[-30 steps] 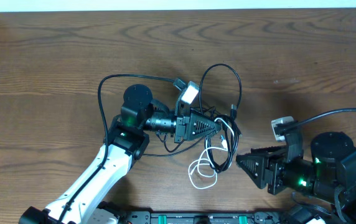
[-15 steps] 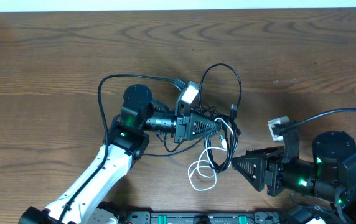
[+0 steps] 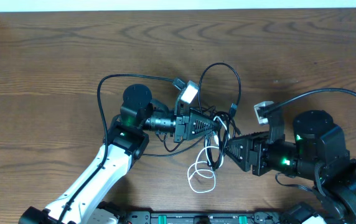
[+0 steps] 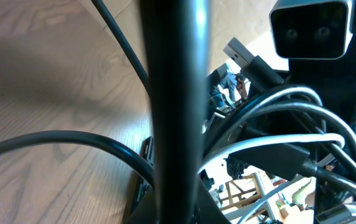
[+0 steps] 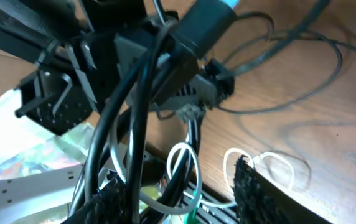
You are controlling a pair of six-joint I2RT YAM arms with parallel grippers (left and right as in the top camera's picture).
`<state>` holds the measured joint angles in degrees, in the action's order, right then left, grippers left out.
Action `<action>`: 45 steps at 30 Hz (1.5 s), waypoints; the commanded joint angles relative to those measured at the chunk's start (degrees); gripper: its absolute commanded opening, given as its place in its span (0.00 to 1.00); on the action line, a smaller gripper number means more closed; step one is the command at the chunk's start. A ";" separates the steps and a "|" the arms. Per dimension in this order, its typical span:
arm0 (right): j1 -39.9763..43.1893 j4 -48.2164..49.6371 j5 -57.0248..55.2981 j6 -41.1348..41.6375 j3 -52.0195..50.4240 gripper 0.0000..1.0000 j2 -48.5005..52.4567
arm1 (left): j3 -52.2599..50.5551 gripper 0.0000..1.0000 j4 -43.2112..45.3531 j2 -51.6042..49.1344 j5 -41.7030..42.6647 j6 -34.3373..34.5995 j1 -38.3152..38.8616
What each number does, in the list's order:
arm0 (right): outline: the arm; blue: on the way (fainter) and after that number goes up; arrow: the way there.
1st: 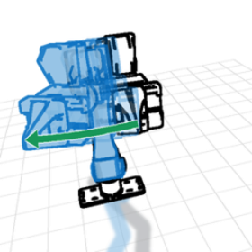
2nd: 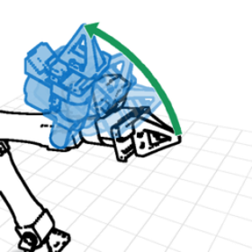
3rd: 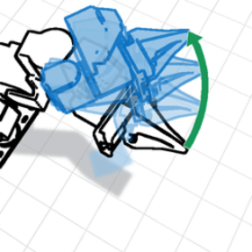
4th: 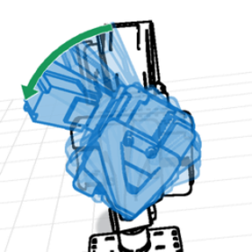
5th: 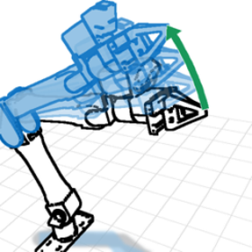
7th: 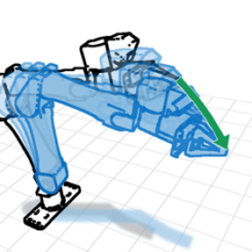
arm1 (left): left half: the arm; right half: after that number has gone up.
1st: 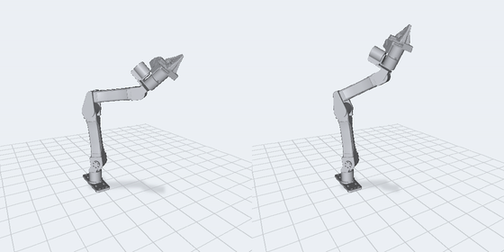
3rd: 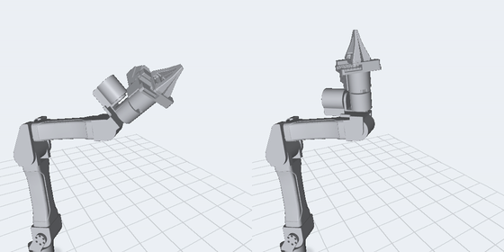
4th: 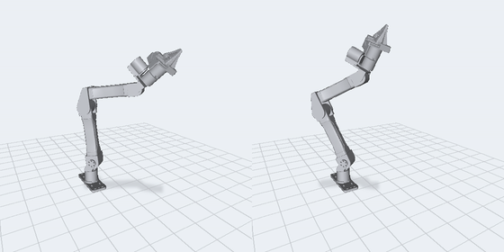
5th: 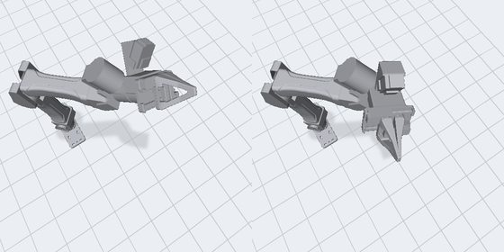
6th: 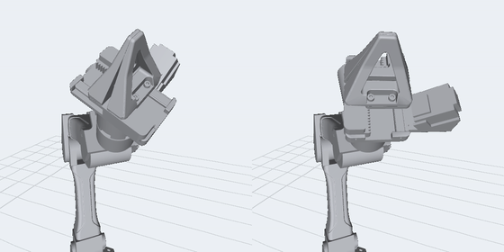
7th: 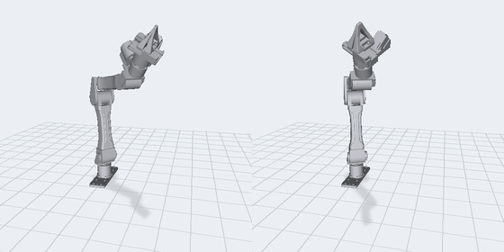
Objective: Untangle cables
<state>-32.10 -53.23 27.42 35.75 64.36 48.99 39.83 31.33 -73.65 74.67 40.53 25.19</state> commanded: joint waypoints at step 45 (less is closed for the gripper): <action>-0.20 -2.78 -0.07 -1.05 0.57 0.59 -5.49 | 0.68 0.08 0.50 0.02 1.22 0.09 0.07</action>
<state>-32.10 -56.18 25.98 35.35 64.45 43.62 39.83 31.35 -73.63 74.89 40.51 25.23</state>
